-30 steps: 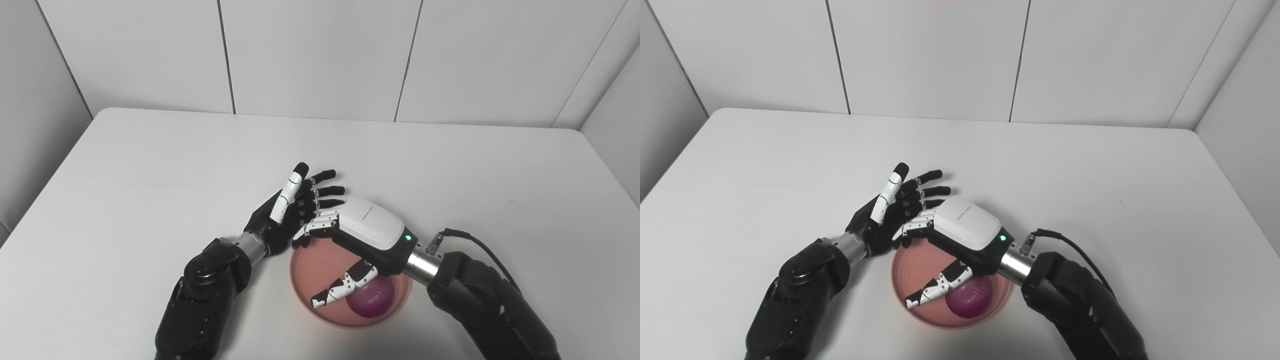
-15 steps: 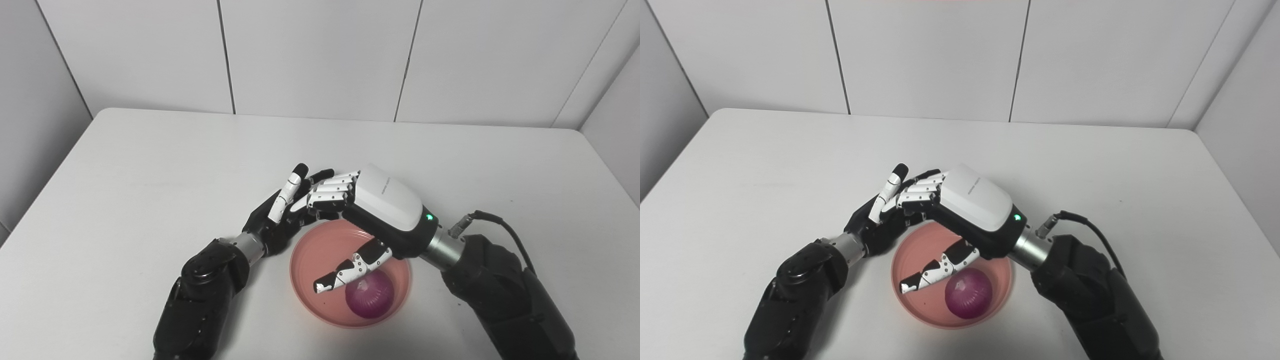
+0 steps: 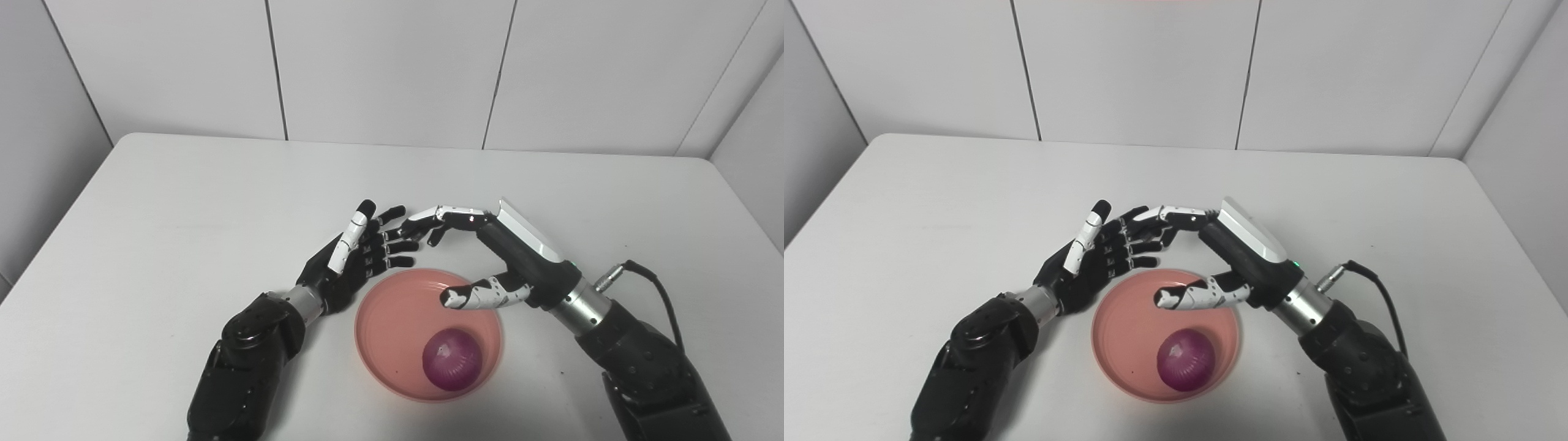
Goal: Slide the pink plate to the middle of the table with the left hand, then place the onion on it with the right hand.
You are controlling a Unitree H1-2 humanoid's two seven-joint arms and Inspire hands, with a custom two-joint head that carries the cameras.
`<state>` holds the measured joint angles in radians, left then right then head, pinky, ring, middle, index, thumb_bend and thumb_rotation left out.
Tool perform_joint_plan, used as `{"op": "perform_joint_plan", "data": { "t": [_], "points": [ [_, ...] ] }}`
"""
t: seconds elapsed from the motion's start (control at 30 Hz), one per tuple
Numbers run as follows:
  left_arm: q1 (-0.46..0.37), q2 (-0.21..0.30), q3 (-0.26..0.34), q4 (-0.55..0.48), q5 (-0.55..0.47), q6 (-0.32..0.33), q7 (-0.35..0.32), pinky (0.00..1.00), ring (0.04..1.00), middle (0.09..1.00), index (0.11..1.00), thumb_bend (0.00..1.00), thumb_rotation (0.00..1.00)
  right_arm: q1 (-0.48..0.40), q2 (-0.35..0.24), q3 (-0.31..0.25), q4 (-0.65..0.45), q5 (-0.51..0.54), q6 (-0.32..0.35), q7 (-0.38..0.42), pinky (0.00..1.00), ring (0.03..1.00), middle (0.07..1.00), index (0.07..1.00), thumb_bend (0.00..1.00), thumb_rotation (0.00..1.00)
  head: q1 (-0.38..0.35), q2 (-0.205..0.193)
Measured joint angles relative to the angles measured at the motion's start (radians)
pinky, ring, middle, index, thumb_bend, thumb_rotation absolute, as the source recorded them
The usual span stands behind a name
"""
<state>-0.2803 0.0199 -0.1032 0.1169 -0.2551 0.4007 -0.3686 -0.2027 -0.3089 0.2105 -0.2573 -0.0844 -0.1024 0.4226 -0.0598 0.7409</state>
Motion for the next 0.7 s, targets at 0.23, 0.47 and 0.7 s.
{"op": "perform_joint_plan", "data": {
  "t": [0.23,0.47,0.7],
  "points": [
    [0.002,0.001,0.004,-0.002,0.000,0.000,-0.001,0.77,0.825,0.820,0.895,0.73,0.95,0.064,0.067,-0.093,0.092,0.148,0.255,-0.048,1.00,0.994,0.943,0.975,1.00,1.00,-0.011,-0.002],
    [0.003,0.002,0.005,-0.002,0.000,0.000,-0.003,0.77,0.823,0.822,0.898,0.73,0.95,0.089,0.124,-0.160,0.165,0.197,0.365,-0.111,1.00,1.000,0.999,1.000,0.99,1.00,-0.014,0.000],
    [0.005,0.003,0.006,-0.002,-0.001,0.000,-0.004,0.77,0.827,0.830,0.899,0.74,0.95,0.084,0.129,-0.153,0.207,0.177,0.342,-0.134,1.00,1.000,0.990,0.998,0.99,1.00,-0.017,0.000]
  ]
}}
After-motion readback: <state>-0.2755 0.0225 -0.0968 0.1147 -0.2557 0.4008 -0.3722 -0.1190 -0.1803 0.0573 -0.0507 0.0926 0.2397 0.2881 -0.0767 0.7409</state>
